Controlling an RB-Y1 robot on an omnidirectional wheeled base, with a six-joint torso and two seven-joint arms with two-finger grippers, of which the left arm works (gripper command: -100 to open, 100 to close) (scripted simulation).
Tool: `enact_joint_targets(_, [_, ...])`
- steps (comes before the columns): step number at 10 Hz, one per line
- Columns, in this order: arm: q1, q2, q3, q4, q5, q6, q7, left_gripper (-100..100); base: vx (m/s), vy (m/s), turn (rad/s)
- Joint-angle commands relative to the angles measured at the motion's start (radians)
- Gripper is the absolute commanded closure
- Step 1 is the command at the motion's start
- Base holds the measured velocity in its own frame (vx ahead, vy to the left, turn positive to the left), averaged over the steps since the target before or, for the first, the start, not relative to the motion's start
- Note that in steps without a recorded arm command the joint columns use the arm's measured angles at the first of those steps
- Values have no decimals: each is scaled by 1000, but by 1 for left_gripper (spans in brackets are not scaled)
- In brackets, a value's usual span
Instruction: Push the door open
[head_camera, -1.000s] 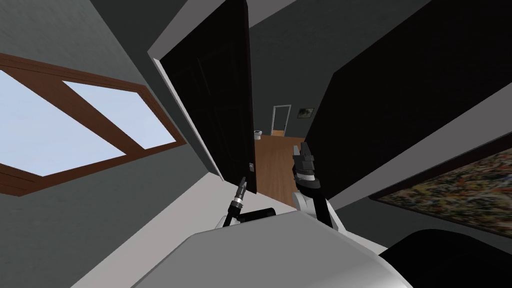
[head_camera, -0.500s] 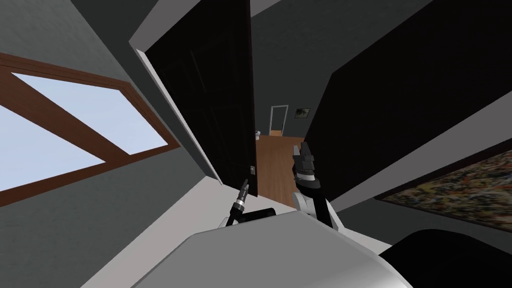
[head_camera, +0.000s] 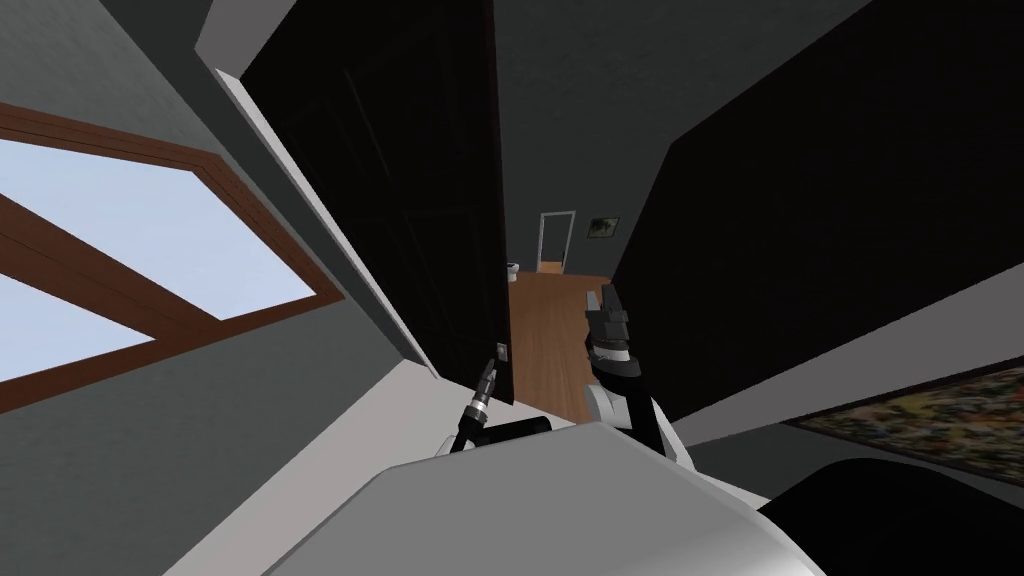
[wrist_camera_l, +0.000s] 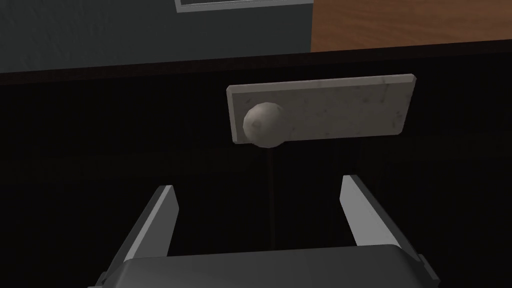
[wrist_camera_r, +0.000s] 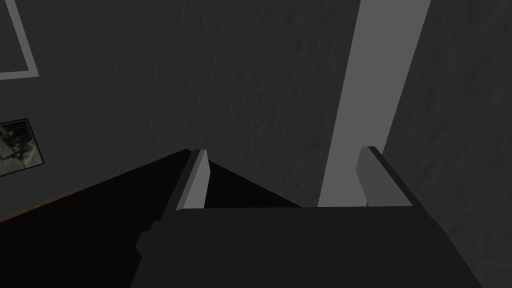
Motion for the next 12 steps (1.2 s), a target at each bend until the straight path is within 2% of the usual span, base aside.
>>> enact_joint_targets(1, [-4, -3, 5, 12, 2, -7, -1, -100, 194, -105, -28])
enact_joint_targets(4, [-9, -13, 12, 28, 4, -17, -3, -100, 185, -83, -27])
enact_joint_targets(5, [-8, -10, 11, 24, 3, -14, -2, -100, 78, -27, 7])
enact_joint_targets(6, [-8, -10, 11, 24, 3, -14, -2, 100, -17, 3, 0])
enact_joint_targets(11, [-8, -10, 11, 24, 3, -14, -2, 100, -13, 5, -2])
enact_joint_targets(12, [-11, -5, 24, 30, 8, -10, -6, 100, 76, -57, 27])
